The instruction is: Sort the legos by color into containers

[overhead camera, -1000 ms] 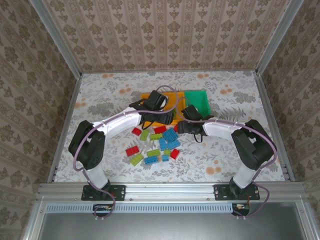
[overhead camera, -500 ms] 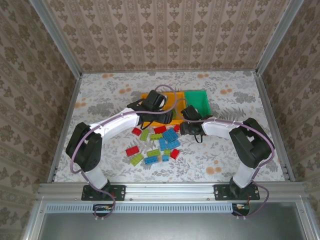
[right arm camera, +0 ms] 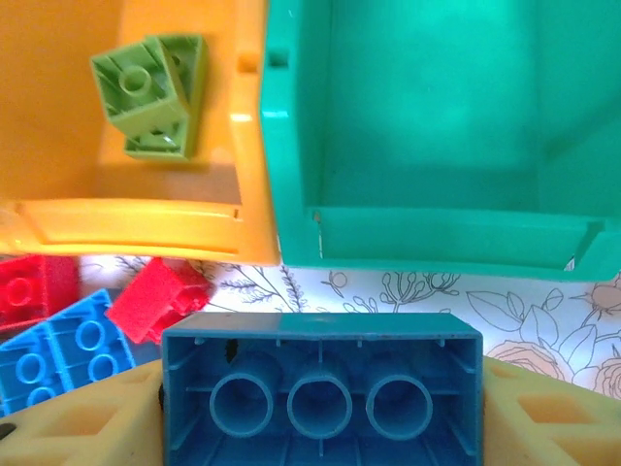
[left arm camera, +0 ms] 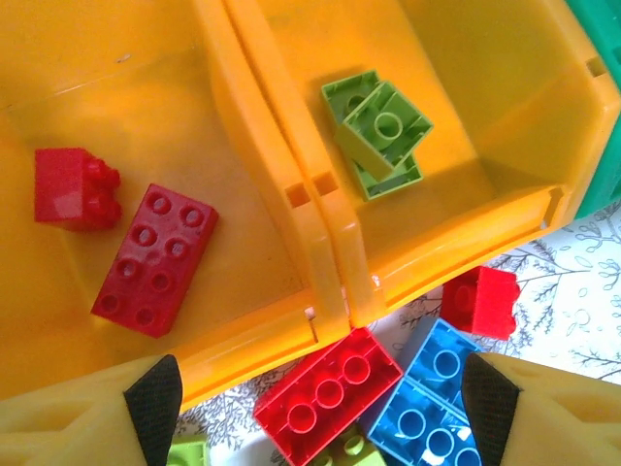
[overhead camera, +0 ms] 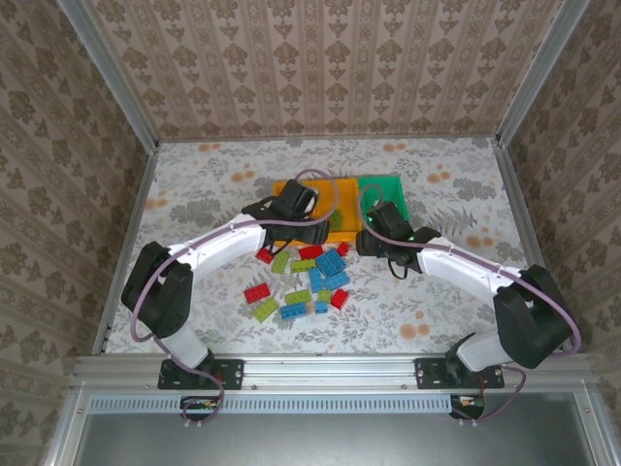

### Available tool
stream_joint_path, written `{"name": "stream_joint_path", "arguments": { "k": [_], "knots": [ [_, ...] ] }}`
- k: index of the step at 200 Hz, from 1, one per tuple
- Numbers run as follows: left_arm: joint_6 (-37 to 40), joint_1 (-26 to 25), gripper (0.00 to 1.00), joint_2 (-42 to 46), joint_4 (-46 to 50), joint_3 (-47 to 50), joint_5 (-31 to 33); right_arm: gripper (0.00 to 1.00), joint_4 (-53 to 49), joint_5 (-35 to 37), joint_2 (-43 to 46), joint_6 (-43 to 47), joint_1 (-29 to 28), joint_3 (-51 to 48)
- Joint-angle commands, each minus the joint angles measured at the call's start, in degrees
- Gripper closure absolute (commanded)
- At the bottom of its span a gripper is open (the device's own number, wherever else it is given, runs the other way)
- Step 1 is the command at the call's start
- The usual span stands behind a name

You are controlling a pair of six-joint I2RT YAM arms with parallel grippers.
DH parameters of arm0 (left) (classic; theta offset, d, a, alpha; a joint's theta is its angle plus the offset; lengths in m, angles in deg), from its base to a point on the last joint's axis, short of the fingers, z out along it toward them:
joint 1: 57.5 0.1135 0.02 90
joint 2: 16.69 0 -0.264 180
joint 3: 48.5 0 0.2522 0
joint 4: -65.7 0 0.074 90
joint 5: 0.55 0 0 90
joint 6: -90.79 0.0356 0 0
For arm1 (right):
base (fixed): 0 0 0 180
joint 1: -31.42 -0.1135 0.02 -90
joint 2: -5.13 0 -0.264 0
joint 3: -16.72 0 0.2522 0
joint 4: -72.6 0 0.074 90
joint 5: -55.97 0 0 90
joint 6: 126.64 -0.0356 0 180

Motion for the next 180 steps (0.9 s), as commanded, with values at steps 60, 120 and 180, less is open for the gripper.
{"name": "stream_joint_path", "arguments": {
  "k": [60, 120, 180],
  "knots": [
    [-1.4, 1.9, 0.18, 7.7, -1.8, 7.6, 2.9, 0.45, -1.8, 2.6, -1.4, -1.9, 5.3, 5.5],
    [-2.0, 2.2, 0.16, 10.3, -1.5, 11.5, 4.2, 0.42, -4.8, 0.5, -12.9, 0.1, 9.2, 14.1],
    [-2.4, 2.8, 0.15, 12.6, -1.4, 13.7, 4.9, 0.21, -6.0, -0.5, -15.8, -0.6, 9.5, 16.5]
  ]
}}
